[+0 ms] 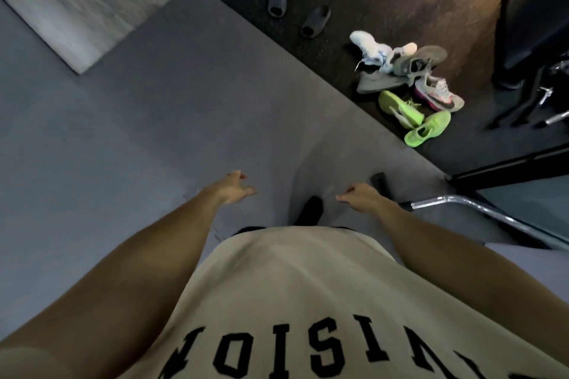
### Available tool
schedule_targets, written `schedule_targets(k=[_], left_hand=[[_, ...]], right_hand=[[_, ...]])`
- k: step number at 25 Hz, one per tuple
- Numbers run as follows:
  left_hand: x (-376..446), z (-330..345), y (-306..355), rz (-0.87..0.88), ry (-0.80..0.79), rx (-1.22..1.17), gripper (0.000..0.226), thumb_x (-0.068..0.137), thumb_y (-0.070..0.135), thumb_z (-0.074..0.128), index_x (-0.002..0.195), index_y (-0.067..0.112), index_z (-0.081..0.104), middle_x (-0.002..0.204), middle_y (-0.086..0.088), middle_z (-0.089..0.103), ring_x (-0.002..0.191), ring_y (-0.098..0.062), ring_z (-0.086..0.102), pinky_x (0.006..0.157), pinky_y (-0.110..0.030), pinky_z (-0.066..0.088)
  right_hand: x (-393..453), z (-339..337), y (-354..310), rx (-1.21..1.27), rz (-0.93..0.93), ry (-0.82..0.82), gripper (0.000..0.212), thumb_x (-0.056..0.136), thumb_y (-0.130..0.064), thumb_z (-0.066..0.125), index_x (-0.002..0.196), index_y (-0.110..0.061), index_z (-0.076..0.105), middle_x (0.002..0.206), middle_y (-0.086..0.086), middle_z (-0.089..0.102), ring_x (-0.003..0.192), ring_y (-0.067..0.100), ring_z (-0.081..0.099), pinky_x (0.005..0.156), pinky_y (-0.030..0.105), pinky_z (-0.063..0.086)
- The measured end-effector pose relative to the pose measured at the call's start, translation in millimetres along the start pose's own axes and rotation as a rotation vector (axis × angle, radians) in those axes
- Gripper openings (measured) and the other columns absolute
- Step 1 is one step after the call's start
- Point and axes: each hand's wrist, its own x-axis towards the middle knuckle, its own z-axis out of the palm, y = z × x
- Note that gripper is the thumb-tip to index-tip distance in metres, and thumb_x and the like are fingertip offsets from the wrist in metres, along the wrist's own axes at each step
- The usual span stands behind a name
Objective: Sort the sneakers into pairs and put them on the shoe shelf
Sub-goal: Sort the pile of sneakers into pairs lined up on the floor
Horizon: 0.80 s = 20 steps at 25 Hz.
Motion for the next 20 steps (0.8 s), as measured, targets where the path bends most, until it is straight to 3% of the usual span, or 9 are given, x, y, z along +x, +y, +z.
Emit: schedule_targets(k=[7, 12, 15, 20], left_hand=[[96.5, -110.9, 106.7, 0.056, 0.045, 0.009, 0.061, 0.089, 0.046, 0.063, 0.134, 0.011, 0.043, 0.132, -0.013, 0.053, 0.118, -0.029, 0.053, 0.095, -0.032, 0.042], [192.5, -206.7, 185.2, 0.121, 0.017, 0.06, 0.059, 0.089, 0.048, 0.063, 0.133, 0.015, 0.043, 0.136, -0.011, 0.05, 0.12, -0.029, 0.051, 0.099, -0.037, 0.041], [235.8, -267.5, 230.7, 0.164, 0.025, 0.106, 0.058, 0.089, 0.045, 0.065, 0.132, 0.012, 0.045, 0.134, -0.013, 0.051, 0.117, -0.03, 0.053, 0.098, -0.038, 0.044], [303.1, -351.7, 311.3, 0.242, -0.071, 0.304, 0.059, 0.091, 0.044, 0.061, 0.135, 0.011, 0.043, 0.138, -0.014, 0.048, 0.122, -0.03, 0.051, 0.098, -0.036, 0.041]], right_hand=[[100.6, -126.3, -76.7, -0.001, 0.019, 0.051, 0.032, 0.084, -0.034, 0.067, 0.106, -0.011, 0.067, 0.111, 0.009, 0.066, 0.097, 0.025, 0.059, 0.078, 0.026, 0.042], [180.4, -199.9, -130.2, 0.081, 0.082, 0.1, 0.041, 0.083, -0.035, 0.068, 0.114, -0.009, 0.064, 0.104, 0.01, 0.065, 0.074, 0.014, 0.055, 0.074, 0.025, 0.044], [212.9, -240.7, -165.8, 0.176, 0.141, 0.106, 0.047, 0.084, -0.034, 0.068, 0.124, -0.01, 0.057, 0.101, 0.006, 0.058, 0.08, 0.018, 0.059, 0.075, 0.029, 0.049], [261.5, -306.4, -215.8, 0.285, 0.204, 0.186, 0.048, 0.085, -0.032, 0.068, 0.125, -0.009, 0.055, 0.111, 0.01, 0.058, 0.081, 0.021, 0.054, 0.068, 0.027, 0.042]])
